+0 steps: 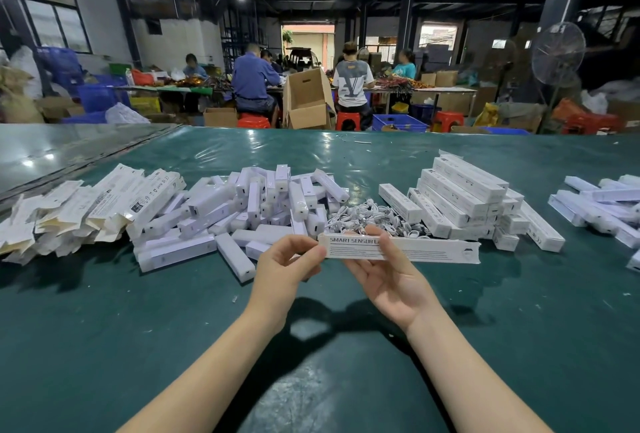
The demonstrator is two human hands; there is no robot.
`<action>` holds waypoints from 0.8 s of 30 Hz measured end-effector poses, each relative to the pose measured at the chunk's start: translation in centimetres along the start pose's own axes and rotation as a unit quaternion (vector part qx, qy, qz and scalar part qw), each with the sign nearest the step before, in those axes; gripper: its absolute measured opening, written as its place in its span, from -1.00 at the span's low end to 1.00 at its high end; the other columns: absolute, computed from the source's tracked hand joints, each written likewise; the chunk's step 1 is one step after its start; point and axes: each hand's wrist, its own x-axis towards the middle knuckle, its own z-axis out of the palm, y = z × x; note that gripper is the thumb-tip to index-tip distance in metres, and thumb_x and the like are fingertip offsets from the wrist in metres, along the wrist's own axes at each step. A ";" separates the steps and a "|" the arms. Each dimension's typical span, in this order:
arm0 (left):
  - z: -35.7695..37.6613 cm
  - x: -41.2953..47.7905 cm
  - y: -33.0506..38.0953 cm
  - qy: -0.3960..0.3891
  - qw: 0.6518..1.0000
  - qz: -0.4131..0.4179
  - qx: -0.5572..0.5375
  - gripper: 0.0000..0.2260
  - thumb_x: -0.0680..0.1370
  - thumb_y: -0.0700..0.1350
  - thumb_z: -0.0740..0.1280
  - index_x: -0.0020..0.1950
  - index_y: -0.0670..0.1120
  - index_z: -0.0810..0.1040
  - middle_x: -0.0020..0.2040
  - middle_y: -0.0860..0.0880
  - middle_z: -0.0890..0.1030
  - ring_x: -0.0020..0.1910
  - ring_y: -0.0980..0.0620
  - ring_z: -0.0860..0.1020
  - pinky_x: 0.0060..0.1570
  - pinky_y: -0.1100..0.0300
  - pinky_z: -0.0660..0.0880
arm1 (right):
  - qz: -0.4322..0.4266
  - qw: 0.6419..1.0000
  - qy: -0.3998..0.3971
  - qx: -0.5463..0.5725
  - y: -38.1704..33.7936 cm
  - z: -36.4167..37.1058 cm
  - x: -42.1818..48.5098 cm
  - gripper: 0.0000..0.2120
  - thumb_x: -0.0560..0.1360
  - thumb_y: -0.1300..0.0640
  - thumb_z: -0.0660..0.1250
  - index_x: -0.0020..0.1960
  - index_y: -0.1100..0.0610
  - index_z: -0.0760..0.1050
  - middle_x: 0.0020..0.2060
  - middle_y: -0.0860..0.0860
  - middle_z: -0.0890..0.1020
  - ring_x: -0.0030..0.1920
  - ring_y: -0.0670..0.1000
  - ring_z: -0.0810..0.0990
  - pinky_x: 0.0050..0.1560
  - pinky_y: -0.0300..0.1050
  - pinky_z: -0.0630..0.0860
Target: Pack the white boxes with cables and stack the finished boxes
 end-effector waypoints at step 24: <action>2.2 -1.9 -0.3 -0.079 0.994 -0.049 0.050 -0.70 0.51 -0.29 0.25 0.15 0.03 0.51 0.15 0.01 0.52 -0.01 0.24 0.51 -0.05 0.30 0.43 | -0.094 0.984 0.100 -0.117 0.9 0.3 0.2 -0.89 0.30 0.28 0.36 -0.18 0.16 0.52 -0.33 0.06 0.67 -0.27 0.04 0.67 -0.16 -0.08 0.62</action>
